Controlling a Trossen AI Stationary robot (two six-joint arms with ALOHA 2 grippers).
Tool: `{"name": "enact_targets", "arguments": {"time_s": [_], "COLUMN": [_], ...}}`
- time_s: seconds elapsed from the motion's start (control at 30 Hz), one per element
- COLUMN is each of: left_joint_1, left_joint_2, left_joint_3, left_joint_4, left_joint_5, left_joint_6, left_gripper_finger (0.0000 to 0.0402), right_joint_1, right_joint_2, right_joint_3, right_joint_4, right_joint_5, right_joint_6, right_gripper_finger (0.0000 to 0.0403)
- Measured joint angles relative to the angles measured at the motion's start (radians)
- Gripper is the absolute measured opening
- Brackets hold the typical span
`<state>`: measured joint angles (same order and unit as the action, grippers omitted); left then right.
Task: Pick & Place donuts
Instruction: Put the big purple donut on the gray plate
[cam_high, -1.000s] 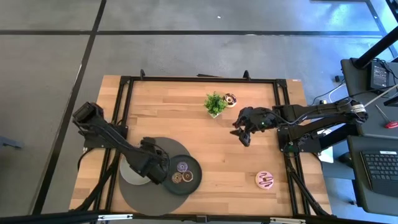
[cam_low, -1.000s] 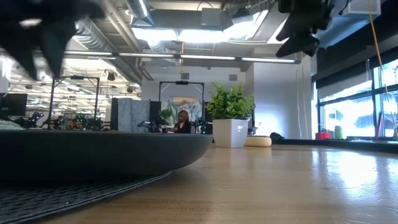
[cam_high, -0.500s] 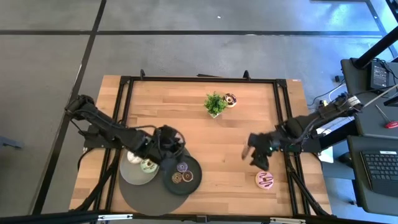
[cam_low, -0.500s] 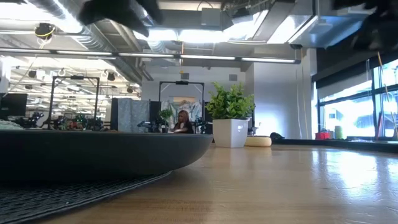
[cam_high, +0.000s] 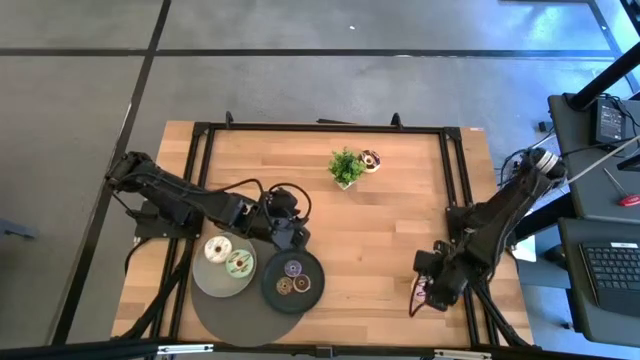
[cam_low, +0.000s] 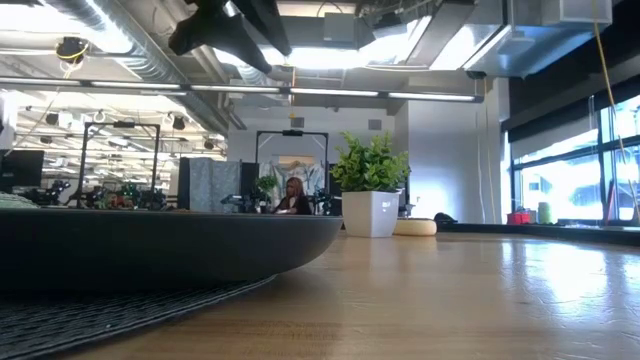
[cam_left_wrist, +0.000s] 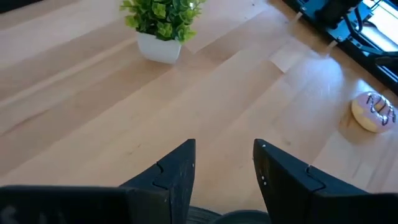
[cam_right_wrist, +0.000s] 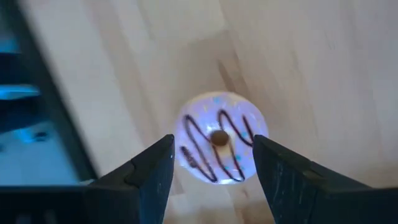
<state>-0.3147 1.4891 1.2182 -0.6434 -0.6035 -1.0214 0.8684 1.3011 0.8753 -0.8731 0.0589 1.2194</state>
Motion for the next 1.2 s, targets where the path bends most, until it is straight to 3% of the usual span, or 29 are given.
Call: {"name": "enact_targets", "arguments": {"time_s": [0.3, 0.47, 1.0, 1.2], "left_joint_1": [0.006, 0.006, 0.0, -0.013], "left_joint_2": [0.0, 0.0, 0.0, 0.0], "left_joint_3": [0.0, 0.0, 0.0, 0.0], "left_joint_4": [0.0, 0.001, 0.0, 0.001], "left_joint_5": [0.003, 0.006, 0.021, 0.023], "left_joint_6": [0.032, 0.032, 0.031, 0.031], "left_gripper_finger": [0.0157, 0.0157, 0.0157, 0.0157], "right_joint_1": [0.018, 0.018, 0.011, -0.017], "right_joint_2": [0.228, 0.276, 0.282, 0.236], "right_joint_3": [0.0, 0.0, 0.0, 0.054], "right_joint_4": [-0.047, -0.047, -0.042, -0.031], "right_joint_5": [-0.045, -0.111, -0.113, -0.109], "right_joint_6": [0.237, 0.251, 0.269, 0.263], "right_gripper_finger": [0.0218, 0.0207, 0.0022, 0.0014]}}
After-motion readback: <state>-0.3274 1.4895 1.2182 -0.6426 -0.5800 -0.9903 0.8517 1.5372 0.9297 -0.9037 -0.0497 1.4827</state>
